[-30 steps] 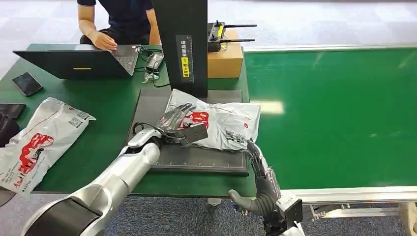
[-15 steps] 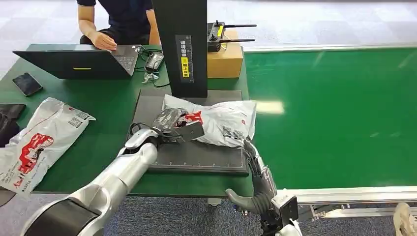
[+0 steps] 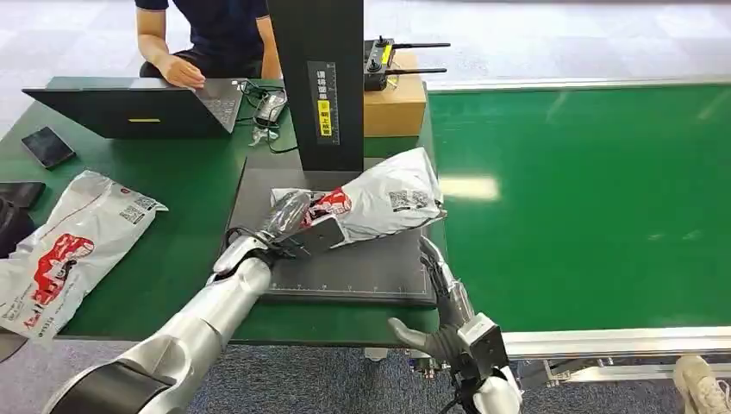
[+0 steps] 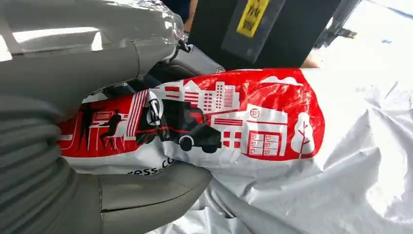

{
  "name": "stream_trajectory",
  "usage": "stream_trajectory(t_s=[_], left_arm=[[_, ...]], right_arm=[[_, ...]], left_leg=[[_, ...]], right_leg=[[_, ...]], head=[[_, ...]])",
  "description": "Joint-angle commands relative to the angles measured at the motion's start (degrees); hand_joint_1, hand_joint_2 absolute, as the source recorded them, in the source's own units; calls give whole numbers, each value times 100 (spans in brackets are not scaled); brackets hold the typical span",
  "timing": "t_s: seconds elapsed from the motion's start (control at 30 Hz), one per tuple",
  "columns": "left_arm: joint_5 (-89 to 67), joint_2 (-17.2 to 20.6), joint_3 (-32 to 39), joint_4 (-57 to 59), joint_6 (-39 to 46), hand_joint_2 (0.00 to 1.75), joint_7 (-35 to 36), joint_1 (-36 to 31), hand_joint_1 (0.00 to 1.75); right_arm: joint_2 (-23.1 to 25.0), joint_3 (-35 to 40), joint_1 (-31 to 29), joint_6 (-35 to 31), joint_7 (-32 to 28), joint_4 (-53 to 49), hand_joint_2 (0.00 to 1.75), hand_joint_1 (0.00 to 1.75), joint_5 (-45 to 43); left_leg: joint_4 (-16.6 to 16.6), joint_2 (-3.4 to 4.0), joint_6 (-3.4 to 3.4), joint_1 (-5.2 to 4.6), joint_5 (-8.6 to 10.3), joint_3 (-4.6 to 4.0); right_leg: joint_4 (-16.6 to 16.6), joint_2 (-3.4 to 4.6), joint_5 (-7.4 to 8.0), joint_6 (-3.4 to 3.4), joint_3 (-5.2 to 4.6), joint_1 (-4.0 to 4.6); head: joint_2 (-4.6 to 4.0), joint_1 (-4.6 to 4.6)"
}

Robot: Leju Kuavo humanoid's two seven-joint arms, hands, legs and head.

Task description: Moved the parcel from conveyor to table for the left to box.

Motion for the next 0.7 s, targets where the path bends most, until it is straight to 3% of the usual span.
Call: stream_trajectory(t_s=[0.03, 0.1, 0.27, 0.33, 0.5, 0.7], left_arm=[[960, 570, 1027, -582, -451, 175, -888, 102, 175], [1464, 690, 1298, -934, -703, 175, -1332, 173, 175], [1899, 914, 1391, -1493, -764, 175, -1310, 212, 175], [2189, 1015, 1654, -1672, -442, 175, -1245, 262, 175], [2867, 1259, 2245, -1855, -530, 175, -1197, 328, 175], [2678, 1558, 2642, -1523, 668, 175, -884, 20, 175]], right_arm=[[-39, 213, -509, -97, -124, 996, 175, 0, -14], [-18, 211, -586, -95, -131, 1054, 175, 0, -56], [-42, 215, -680, -94, -165, 1209, 175, 0, -113], [-45, 260, -754, -68, -262, 1327, 175, 0, -158], [-67, 414, -963, -70, -289, 1550, 175, 0, -300], [-146, 617, -1100, -226, -289, 1634, 175, 0, -537]], left_leg=[[-6, 27, -13, 6, -2, 10], [-6, 35, -16, 8, -3, 10], [-4, 19, -21, 12, 4, 4], [-5, 19, -22, 12, 4, 6], [-10, 44, -26, 13, 3, 13], [-2, 18, -22, 14, 5, 4]], right_leg=[[-7, 31, 7, 3, 4, 4], [-6, 39, 9, 3, 2, 5], [-5, 25, 8, 3, -1, 10], [-5, 25, 9, 4, 2, 10], [-6, 51, 14, 4, 1, 9], [1, 24, 7, 2, 0, 11]], head=[[0, 0], [0, 0], [0, -2], [0, 0], [0, 2], [0, 0]])
